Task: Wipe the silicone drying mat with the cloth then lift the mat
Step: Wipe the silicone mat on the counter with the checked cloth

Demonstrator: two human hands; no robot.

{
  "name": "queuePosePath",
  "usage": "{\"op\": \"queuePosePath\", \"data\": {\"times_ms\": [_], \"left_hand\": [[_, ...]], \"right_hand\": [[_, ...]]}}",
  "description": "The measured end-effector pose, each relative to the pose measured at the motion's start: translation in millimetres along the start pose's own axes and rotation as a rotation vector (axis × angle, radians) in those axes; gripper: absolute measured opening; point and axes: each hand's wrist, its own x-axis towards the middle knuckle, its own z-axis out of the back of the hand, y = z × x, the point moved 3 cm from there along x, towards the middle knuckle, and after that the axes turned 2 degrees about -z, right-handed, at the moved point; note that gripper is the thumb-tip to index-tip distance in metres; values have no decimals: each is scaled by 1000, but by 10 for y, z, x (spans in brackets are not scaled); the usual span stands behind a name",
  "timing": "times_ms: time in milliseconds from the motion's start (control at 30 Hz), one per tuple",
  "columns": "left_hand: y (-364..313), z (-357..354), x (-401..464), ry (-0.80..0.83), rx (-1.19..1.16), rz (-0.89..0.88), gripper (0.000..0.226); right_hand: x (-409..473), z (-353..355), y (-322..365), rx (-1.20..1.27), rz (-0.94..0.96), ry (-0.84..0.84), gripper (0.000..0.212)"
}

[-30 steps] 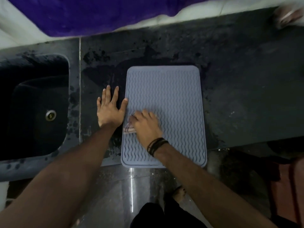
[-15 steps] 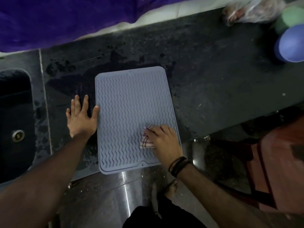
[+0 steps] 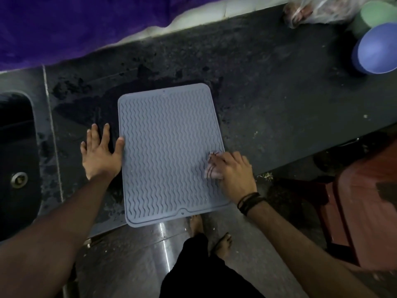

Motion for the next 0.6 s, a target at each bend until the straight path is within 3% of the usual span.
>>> {"op": "queuePosePath", "data": {"times_ms": [167, 300, 467, 600], "left_hand": [[-1, -7, -13, 9, -16, 4, 76], [-23, 12, -6, 20, -19, 11, 77], [12, -21, 11, 11, -15, 3, 78], [8, -27, 12, -4, -34, 3, 82]], "right_hand": [[-279, 30, 24, 38, 38, 38, 57], [124, 135, 112, 84, 41, -20, 43], [987, 62, 337, 93, 22, -39, 52], [959, -44, 315, 80, 54, -34, 58]]}}
